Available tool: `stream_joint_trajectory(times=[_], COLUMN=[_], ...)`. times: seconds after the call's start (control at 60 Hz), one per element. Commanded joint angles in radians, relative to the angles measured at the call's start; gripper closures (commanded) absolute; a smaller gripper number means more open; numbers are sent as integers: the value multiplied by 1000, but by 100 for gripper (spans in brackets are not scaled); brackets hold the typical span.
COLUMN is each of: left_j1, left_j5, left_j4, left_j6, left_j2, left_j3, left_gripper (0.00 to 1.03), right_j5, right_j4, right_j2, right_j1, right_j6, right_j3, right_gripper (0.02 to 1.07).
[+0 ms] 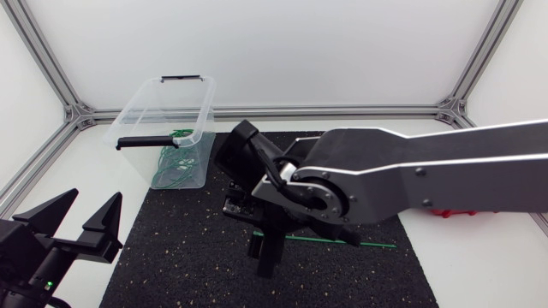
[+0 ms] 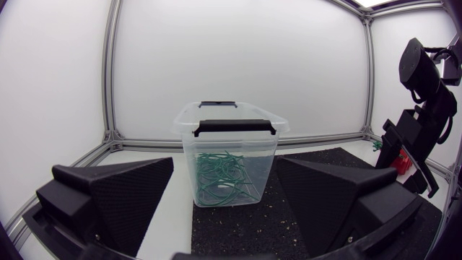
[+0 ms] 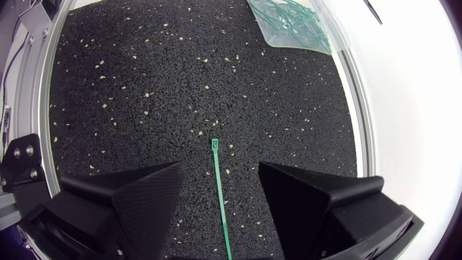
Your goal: Take a green cable tie from the red box, thread the tail through the head to close it, then place it in the transparent bin on the left.
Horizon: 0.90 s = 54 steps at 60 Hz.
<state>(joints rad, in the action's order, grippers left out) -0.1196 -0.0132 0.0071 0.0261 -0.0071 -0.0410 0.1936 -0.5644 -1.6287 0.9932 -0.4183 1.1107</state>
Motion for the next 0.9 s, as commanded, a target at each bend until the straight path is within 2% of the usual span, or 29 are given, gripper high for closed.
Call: stream_joint_trajectory(times=[0.0,0.2,0.433,0.65,0.883], left_j1=[-9,-11,-8,-2,-6], left_j5=[-4,-4,-4,-4,-2], left_j4=[-15,-15,-18,-24,-24], left_j6=[11,12,12,12,12], left_j2=[-7,-7,-7,-4,-4], left_j3=[39,39,39,39,39], left_gripper=[4,4,4,4,4], right_j5=[-2,-16,-129,-192,-255], right_j4=[-6,-5,0,1,12], right_j2=[41,105,127,66,-53], right_j1=[-4,-93,-197,-240,-255], right_j6=[12,-68,-140,-174,-215], right_j3=[-29,-88,-126,-106,-86], right_gripper=[17,17,17,18,45])
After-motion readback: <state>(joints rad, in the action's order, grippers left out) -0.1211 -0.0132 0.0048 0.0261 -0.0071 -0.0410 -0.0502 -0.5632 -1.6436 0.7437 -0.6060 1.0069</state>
